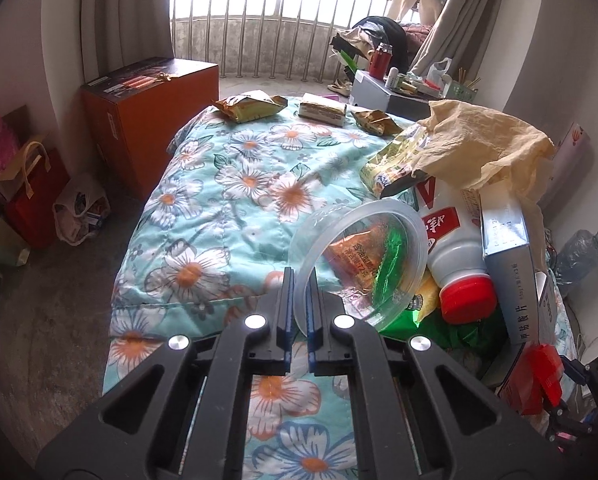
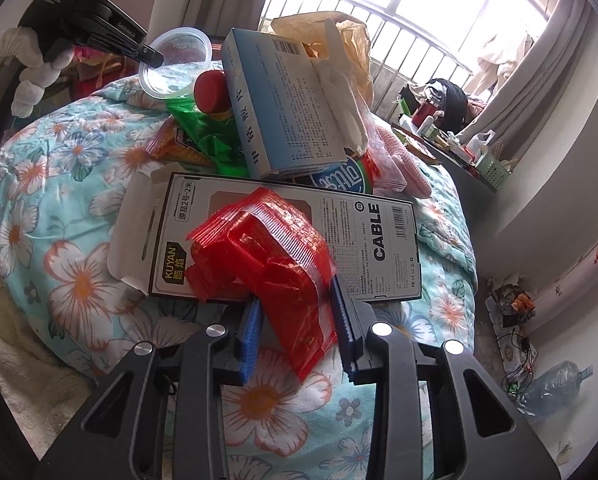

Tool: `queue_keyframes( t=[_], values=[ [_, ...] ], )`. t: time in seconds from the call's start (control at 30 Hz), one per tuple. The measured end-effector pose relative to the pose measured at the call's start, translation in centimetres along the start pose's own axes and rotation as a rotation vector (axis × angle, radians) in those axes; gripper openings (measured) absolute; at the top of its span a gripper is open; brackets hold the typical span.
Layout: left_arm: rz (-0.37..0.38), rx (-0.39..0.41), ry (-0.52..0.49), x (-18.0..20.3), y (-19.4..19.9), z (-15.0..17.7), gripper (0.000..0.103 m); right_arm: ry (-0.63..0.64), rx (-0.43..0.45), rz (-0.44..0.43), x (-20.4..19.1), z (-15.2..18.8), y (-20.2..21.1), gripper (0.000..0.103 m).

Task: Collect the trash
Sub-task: 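Grasp the clear plastic cup with the left tool while the right tool grasps the red plastic bag, then carry the cup and red bag to the blue wastebasket and open both tools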

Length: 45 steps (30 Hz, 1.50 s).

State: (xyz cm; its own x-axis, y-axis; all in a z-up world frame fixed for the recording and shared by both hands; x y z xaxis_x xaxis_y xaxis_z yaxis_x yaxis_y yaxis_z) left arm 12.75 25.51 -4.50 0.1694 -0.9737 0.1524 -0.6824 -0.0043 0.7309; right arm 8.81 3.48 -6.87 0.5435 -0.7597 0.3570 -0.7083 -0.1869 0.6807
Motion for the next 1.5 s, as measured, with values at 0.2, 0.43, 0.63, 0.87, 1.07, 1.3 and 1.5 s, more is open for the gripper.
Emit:
queue_keyframes(
  t=[0.2, 0.43, 0.63, 0.87, 1.07, 1.3, 1.5],
  values=[
    [-0.020, 0.013, 0.015, -0.7, 2.3, 0.8, 0.004, -0.069, 0.019, -0.014, 1.0, 0.2, 1.2, 0.017],
    [0.041, 0.033, -0.029, 1.8, 6.0, 1.8, 0.004, -0.235, 0.078, -0.048, 4.0, 1.0, 4.2, 0.016],
    [0.217, 0.045, -0.132, 9.1, 7.4, 0.4, 0.004, -0.434, 0.165, -0.059, 9.0, 2.3, 7.2, 0.016],
    [0.412, 0.029, -0.398, 23.8, 6.8, -1.1, 0.004, -0.663, 0.211, 0.046, 16.9, 6.3, 10.0, 0.016],
    [0.541, -0.117, -0.547, 36.6, 2.4, -1.5, 0.004, -0.907, 0.194, 0.129, 24.8, 12.4, 10.8, 0.016],
    [0.487, -0.387, -0.747, 52.1, -8.0, 2.2, 0.004, -1.318, 0.005, 0.109, 35.2, 22.8, 4.8, 0.016],
    [0.406, -0.492, -0.871, 62.7, -16.8, 6.6, 0.004, -1.553, -0.110, 0.074, 40.2, 30.9, -2.6, 0.016]
  ],
)
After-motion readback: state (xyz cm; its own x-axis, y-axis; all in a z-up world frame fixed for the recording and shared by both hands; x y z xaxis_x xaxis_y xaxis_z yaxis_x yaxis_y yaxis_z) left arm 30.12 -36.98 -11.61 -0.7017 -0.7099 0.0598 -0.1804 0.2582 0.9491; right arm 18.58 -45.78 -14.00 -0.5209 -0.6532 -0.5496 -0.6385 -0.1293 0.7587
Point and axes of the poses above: each gripper's, at about its wrist camera, not at the fingertips, and y roughly against the way its jaws point, x to its right, z to its underside, the point moved 2 cm from there along -y, roughly the way its jaws point
